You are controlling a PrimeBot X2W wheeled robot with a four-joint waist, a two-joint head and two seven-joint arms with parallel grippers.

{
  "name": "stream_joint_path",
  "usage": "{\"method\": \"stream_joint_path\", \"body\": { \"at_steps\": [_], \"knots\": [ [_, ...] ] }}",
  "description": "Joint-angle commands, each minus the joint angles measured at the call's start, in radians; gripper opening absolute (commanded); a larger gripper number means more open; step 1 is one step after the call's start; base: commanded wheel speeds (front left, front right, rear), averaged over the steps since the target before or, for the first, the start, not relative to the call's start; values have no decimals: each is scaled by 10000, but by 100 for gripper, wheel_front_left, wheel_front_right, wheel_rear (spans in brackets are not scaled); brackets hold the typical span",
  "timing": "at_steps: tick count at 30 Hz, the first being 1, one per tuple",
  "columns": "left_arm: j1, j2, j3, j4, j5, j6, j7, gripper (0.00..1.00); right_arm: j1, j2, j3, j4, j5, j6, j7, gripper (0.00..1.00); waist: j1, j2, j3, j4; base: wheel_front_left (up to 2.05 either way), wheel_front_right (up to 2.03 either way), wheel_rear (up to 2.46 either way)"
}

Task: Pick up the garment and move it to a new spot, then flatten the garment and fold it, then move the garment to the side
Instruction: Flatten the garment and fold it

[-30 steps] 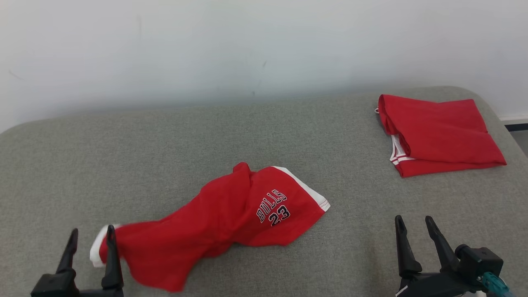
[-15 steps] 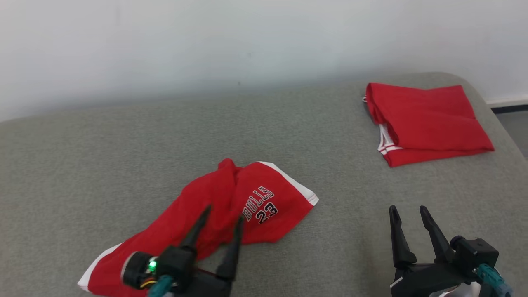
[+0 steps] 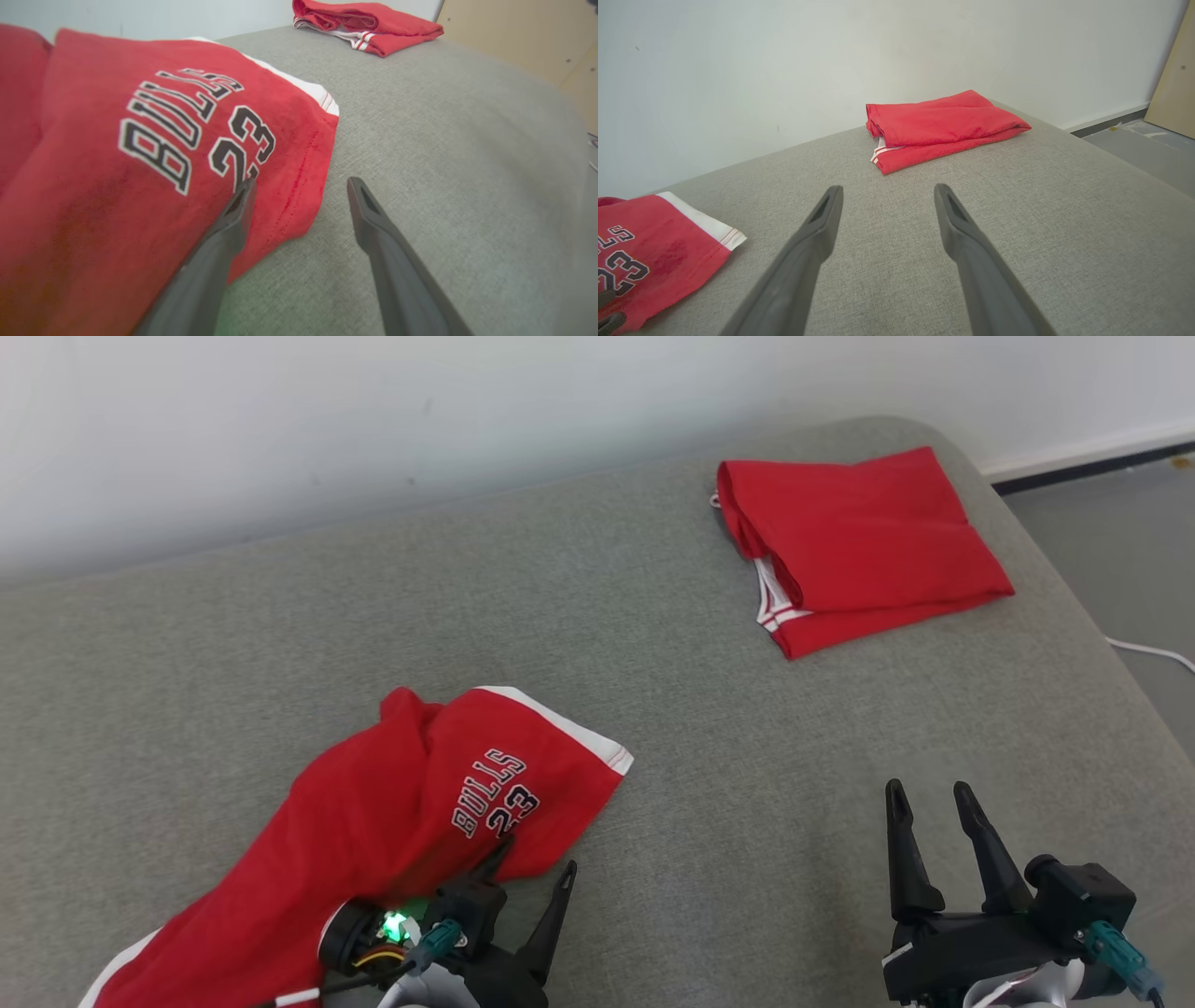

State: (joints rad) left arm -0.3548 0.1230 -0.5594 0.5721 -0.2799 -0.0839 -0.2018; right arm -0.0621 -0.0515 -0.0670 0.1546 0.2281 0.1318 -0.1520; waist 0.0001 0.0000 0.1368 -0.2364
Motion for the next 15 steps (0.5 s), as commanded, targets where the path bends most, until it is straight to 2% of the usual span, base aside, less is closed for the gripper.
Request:
{"method": "stream_joint_path", "body": {
  "at_steps": [1, 6, 8, 12, 15],
  "knots": [
    [-335, -45, -90, 508, 173, -10, -64, 100, -135, 26, 58, 96, 69, -28, -122, 100, -1, 0, 349, -432, 0, 0, 0],
    [-719, -175, -197, 1446, 204, 85, -181, 100, -184, 25, 46, 244, 76, -28, -231, 100, -1, 0, 311, -512, 0, 0, 0],
    [-880, -202, -185, 1850, 253, 181, -280, 0, -194, 26, 24, 292, 52, -28, -246, 100, -1, 0, 251, -522, 0, 0, 0],
    [-1043, -372, -14, 2212, 6, 171, -499, 0, -115, 25, -116, 314, -32, -28, -247, 100, -1, 0, 63, -342, 0, 0, 0],
    [-1073, -443, 142, 1930, -198, 88, -616, 0, 3, 26, -172, 318, -84, -28, -215, 100, -1, 0, -150, -62, 0, 0, 0]
  ]
}}
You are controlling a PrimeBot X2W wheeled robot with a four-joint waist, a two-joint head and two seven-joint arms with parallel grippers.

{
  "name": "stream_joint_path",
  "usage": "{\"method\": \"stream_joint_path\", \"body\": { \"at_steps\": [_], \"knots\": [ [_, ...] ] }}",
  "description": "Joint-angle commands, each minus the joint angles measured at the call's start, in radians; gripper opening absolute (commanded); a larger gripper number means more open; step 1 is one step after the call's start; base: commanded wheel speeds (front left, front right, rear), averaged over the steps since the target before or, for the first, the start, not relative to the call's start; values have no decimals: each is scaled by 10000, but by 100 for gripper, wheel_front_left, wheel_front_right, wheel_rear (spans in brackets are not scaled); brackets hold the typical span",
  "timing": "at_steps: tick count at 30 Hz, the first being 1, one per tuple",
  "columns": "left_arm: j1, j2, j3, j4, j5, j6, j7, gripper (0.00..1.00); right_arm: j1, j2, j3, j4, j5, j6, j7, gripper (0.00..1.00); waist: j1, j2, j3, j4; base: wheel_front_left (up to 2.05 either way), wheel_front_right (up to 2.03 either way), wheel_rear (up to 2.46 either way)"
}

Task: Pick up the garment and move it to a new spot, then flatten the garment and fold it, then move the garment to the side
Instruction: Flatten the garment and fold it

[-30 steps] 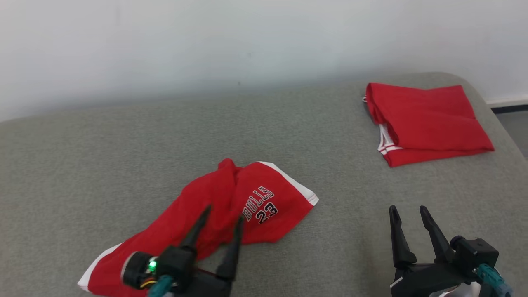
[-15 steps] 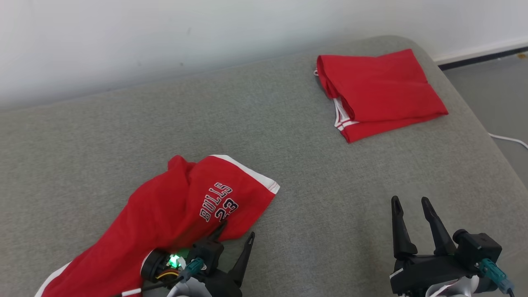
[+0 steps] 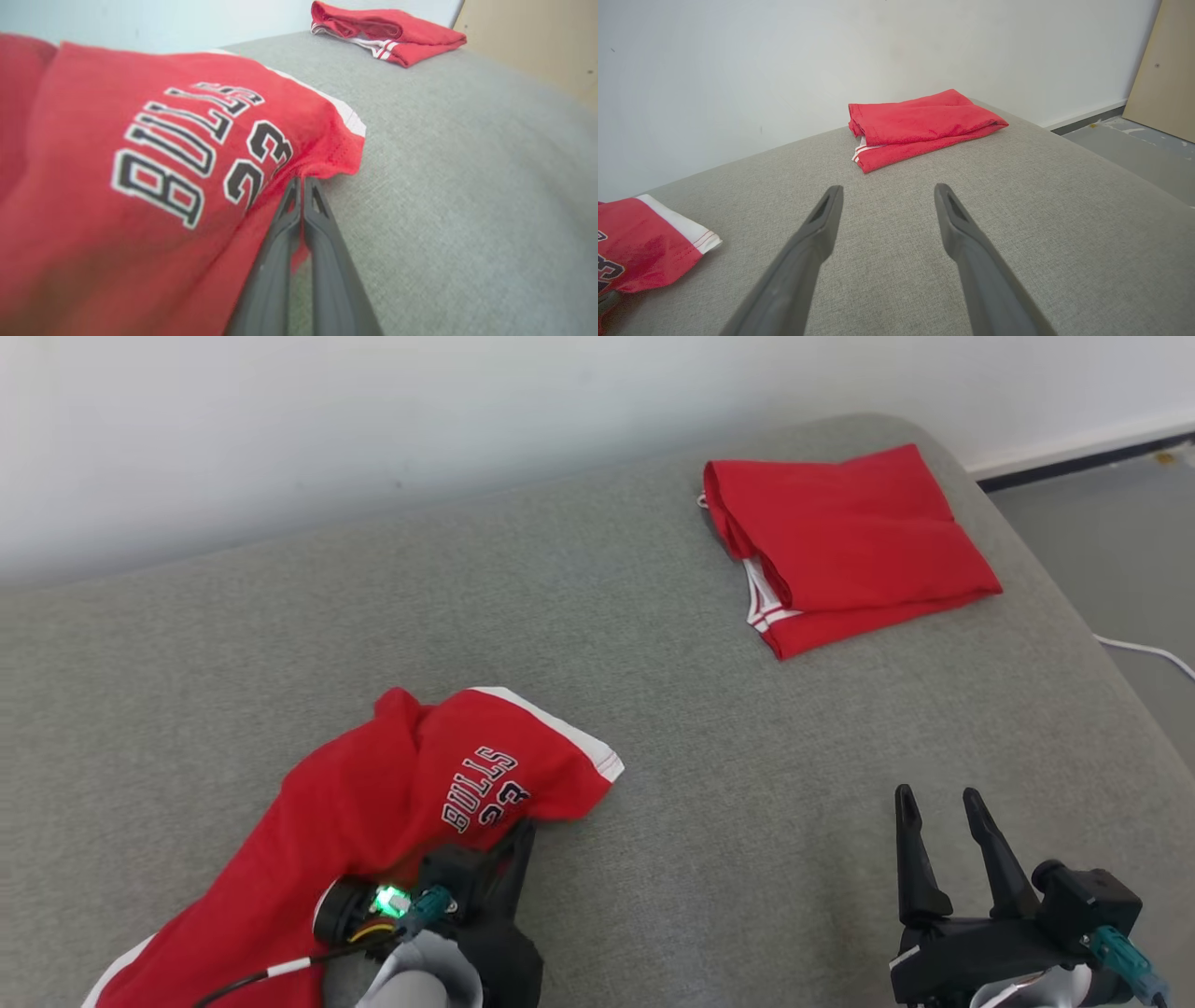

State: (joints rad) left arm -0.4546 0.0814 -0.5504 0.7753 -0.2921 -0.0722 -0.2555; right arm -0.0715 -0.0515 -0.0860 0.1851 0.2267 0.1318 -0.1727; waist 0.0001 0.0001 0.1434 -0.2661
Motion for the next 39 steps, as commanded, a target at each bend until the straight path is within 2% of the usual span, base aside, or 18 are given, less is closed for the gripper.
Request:
{"method": "stream_joint_path", "body": {
  "at_steps": [1, 4, 6, 10, 14, 17, 21, 23, 29, 30, 31, 32, 39],
  "knots": [
    [-28, -65, 102, -330, -122, -57, -91, 0, 155, 23, -35, 3, -92, -28, -6, 100, -1, -1, -317, 365, 0, 0, 0],
    [342, -80, 385, -1648, -244, -60, -91, 0, 303, 23, -127, -17, -121, -28, 50, 100, -1, -1, -616, 794, 0, 0, 0],
    [763, 115, 684, -2718, -231, 49, -86, 0, 401, 28, -158, -37, -144, -28, 98, 100, -1, -1, -802, 1124, 0, 0, 0],
    [1732, 697, 1272, -4774, -136, 444, -91, 0, 651, 25, -181, -93, -159, -28, 214, 100, -1, -1, -1134, 1847, 0, 0, 0],
    [2940, 1437, 1964, -6052, -418, 952, -12, 0, 795, 25, -120, -146, -100, -28, 279, 100, -1, -1, -1344, 2479, 0, 0, 0],
    [3882, 2003, 2564, -6535, -629, 1330, 127, 0, 853, 23, -38, -178, -55, -28, 325, 100, -1, -1, -1421, 2761, 0, 0, 0],
    [4992, 2306, 3479, -6946, -1217, 1821, 103, 0, 915, 22, -21, -206, -59, -28, 380, 100, -1, -1, -1439, 2940, 0, 0, 0],
    [5411, 2550, 3672, -6933, -1215, 1869, 128, 0, 930, 22, -27, -214, -101, -28, 414, 100, -1, -1, -1435, 2977, 0, 0, 0],
    [5758, 2433, 3773, -6739, -1612, 1816, 159, 0, 908, 23, -33, -265, -181, -28, 534, 100, -1, -1, -1471, 3005, 0, 0, 0],
    [5715, 2398, 3742, -6702, -1581, 1849, 158, 17, 905, 22, -17, -277, -182, -28, 547, 100, -1, -1, -1484, 3001, 0, 0, 0],
    [5638, 2350, 3762, -6703, -1547, 1937, 134, 93, 911, 22, -13, -287, -186, -28, 541, 100, -1, -1, -1495, 2999, 0, 0, 0],
    [5571, 2315, 3796, -6731, -1513, 1995, 105, 100, 925, 22, -10, -298, -193, -28, 546, 100, -1, -1, -1505, 3000, 0, 0, 0],
    [5511, 2435, 4415, -7144, -1329, 2497, -31, 100, 1006, 22, -91, -324, -176, -28, 525, 100, -1, -1, -1577, 3012, 0, 0, 0]
  ]
}}
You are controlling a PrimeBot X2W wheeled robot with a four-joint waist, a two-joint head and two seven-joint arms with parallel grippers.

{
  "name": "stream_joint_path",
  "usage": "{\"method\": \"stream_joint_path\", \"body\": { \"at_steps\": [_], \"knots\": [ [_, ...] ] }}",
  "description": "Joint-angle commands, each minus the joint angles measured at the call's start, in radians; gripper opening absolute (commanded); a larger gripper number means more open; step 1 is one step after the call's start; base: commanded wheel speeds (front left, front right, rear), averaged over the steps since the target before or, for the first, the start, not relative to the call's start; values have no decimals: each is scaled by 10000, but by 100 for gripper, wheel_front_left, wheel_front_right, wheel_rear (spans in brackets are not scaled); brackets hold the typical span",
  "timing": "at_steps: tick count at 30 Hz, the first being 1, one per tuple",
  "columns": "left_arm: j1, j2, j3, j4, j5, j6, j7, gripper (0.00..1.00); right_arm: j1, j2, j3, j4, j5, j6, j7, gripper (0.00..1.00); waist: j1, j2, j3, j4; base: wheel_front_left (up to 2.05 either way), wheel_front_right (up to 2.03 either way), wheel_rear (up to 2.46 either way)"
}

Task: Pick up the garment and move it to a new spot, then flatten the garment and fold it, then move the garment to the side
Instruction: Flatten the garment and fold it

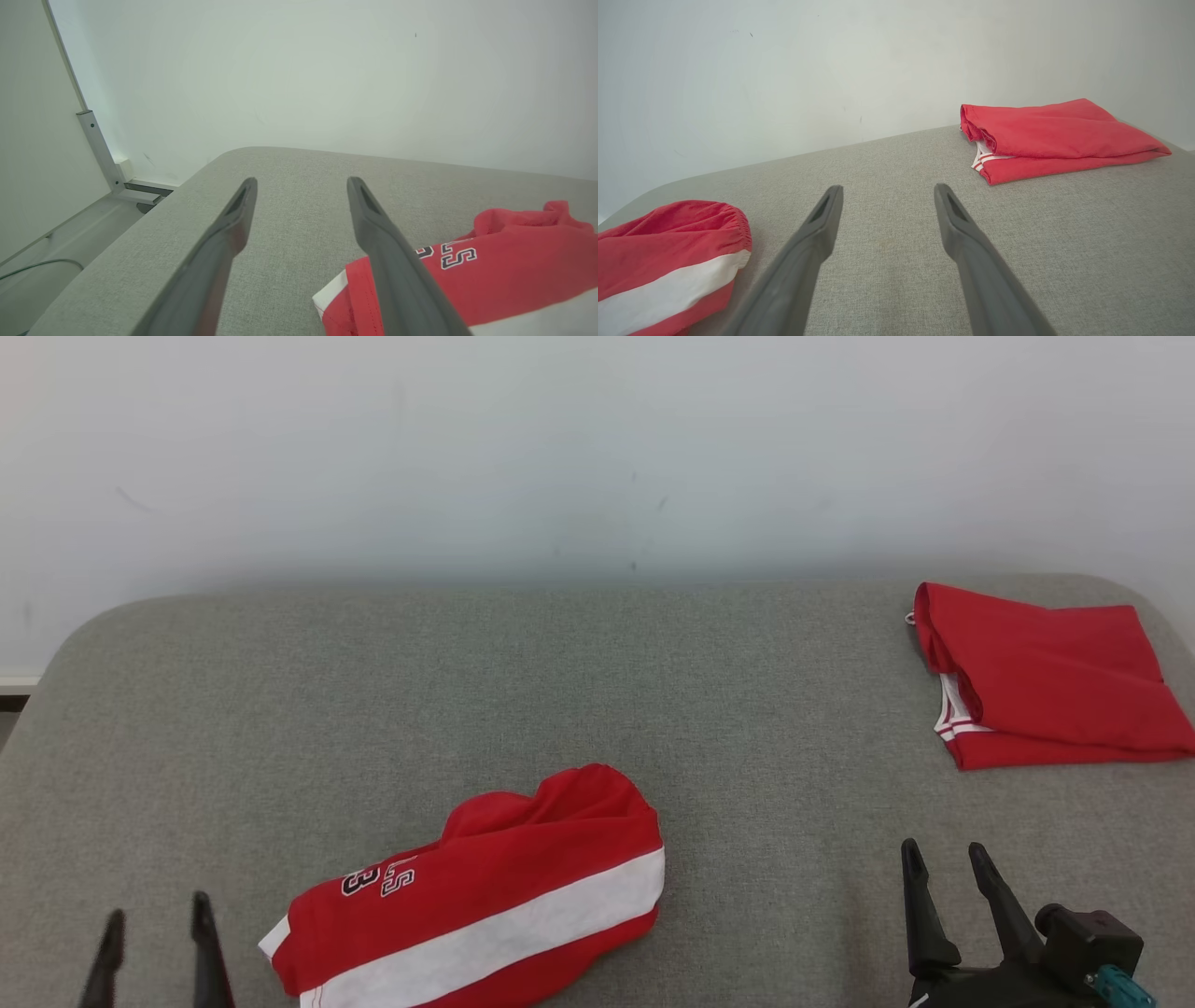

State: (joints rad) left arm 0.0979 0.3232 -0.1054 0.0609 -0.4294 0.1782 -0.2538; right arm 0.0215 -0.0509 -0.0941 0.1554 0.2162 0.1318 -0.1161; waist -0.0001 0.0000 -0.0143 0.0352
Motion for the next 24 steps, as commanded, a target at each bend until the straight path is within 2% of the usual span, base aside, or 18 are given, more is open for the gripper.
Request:
{"method": "stream_joint_path", "body": {
  "at_steps": [1, 7, 14, 19, 24],
  "knots": [
    [-3, 82, 247, -205, 129, 149, -86, 100, 92, 16, -34, -32, -57, -28, -44, 100, 1, 0, -14, 4, 0, 0, 0],
    [-74, -91, 464, -927, 344, 138, -115, 100, 94, 16, 34, 2, -56, -28, 6, 100, 1, 0, -31, 81, 0, 0, 0],
    [-312, -414, 353, -831, 522, -98, -114, 100, -412, 18, 833, 321, -108, -28, 177, 100, 1, 0, 50, 363, 0, 0, 0],
    [-272, -638, 661, -637, 607, -374, -110, 100, -1440, -86, 1676, 1046, -173, -28, 432, 100, 1, 0, 169, 645, 0, 0, 0],
    [-271, -1119, 1174, -525, 719, -664, -111, 100, -2775, -362, 2504, 2183, 6, -28, 776, 100, 1, 0, 316, 1066, 0, 0, 0]
  ]
}}
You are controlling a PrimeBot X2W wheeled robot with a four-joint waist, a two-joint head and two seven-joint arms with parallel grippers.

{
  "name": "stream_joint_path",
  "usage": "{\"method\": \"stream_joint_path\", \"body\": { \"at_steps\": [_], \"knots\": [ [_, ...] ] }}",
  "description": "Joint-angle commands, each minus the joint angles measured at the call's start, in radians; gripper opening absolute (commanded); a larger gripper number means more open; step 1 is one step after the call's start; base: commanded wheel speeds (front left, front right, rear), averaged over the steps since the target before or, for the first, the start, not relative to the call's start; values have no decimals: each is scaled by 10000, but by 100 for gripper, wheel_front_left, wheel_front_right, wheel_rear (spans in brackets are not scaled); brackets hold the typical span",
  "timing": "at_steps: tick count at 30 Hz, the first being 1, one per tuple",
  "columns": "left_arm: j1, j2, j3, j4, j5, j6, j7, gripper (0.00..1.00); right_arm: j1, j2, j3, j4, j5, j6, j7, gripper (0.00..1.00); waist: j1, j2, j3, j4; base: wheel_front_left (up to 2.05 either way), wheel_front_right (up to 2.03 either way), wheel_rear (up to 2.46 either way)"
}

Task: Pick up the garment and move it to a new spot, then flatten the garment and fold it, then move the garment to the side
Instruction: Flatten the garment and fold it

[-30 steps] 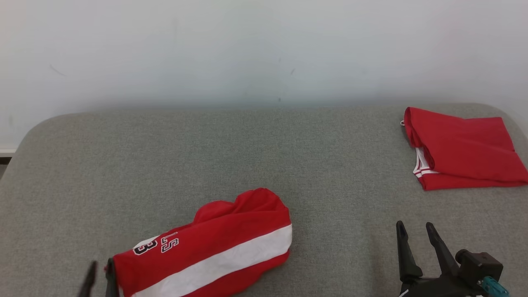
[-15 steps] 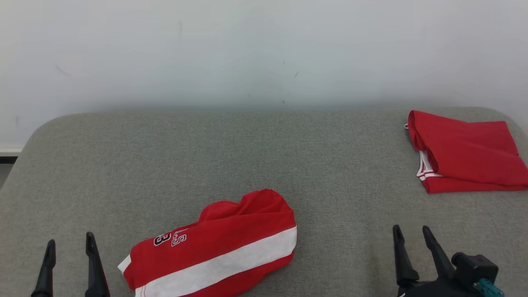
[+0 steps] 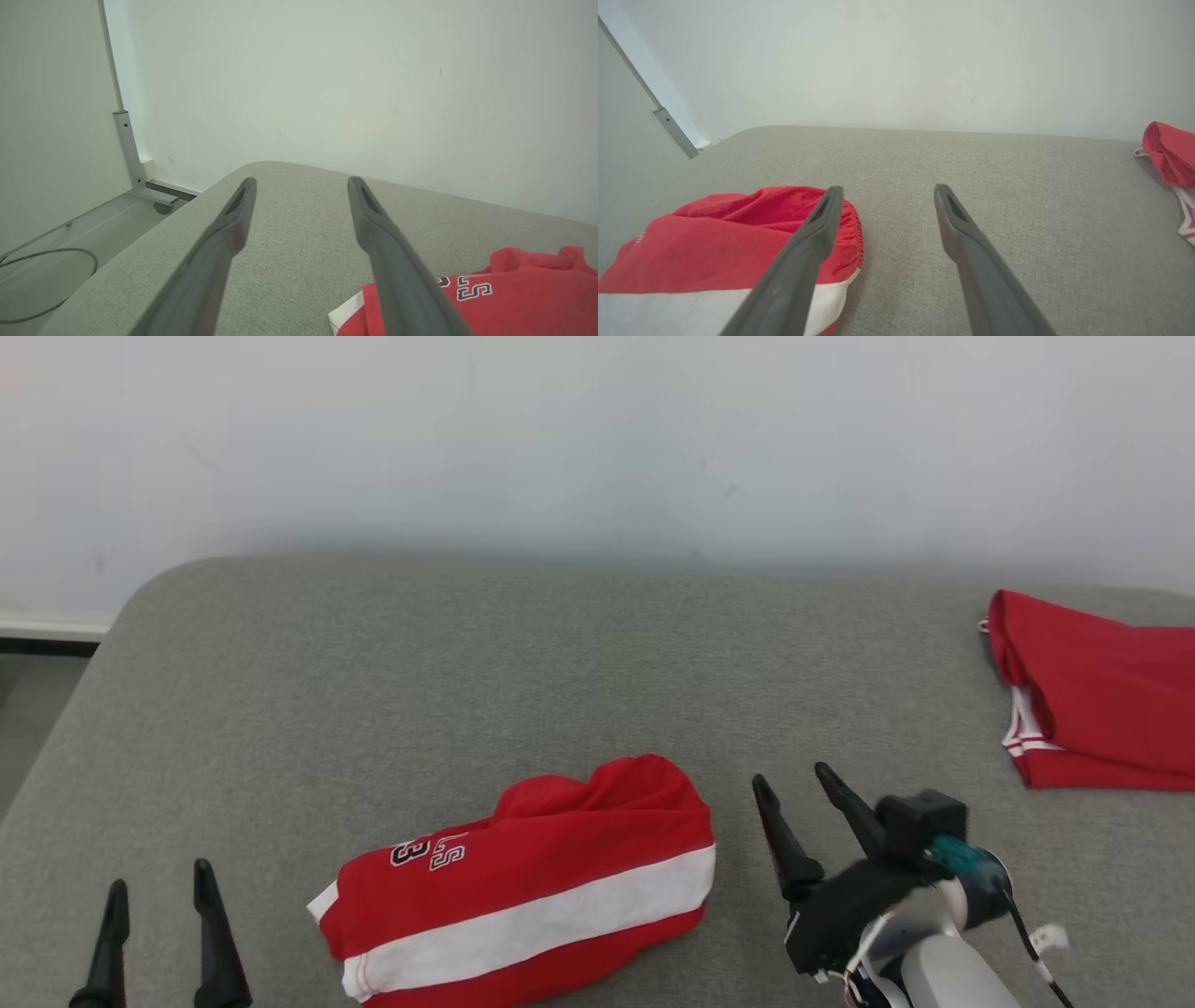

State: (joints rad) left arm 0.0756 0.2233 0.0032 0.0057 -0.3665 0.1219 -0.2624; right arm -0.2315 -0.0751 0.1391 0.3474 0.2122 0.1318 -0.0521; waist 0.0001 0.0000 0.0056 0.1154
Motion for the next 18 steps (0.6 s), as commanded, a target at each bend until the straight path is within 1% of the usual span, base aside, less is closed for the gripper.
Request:
{"method": "stream_joint_path", "body": {
  "at_steps": [1, 6, 11, 15, 16, 18],
  "knots": [
    [-51, -232, 117, 91, 136, -171, -25, 100, -500, -156, 296, 538, 125, -28, 235, 100, -1, 0, 143, 377, 0, 0, 0],
    [-149, -705, 310, 396, 430, -600, -25, 100, -1641, -373, 1003, 2147, 559, -28, 848, 100, -1, 0, 186, 866, 0, 0, 0],
    [-275, -1045, 594, 734, 628, -990, -26, 100, -2554, -525, 1638, 3927, 1039, -28, 1267, 100, -1, 0, 229, 1175, 0, 0, 0],
    [-385, -1244, 769, 905, 837, -1223, -26, 100, -3013, -432, 2138, 5242, 1591, -28, 1513, 100, -1, 0, 236, 1336, 0, 0, 0],
    [-385, -1244, 769, 905, 837, -1223, -26, 100, -3013, -432, 2138, 5242, 1591, -28, 1513, 100, -1, 0, 236, 1336, 0, 0, 0],
    [-391, -1334, 852, 979, 929, -1323, -26, 100, -3132, -380, 2425, 5776, 1901, -28, 1672, 100, -1, 0, 226, 1386, 0, 0, 0]
  ]
}}
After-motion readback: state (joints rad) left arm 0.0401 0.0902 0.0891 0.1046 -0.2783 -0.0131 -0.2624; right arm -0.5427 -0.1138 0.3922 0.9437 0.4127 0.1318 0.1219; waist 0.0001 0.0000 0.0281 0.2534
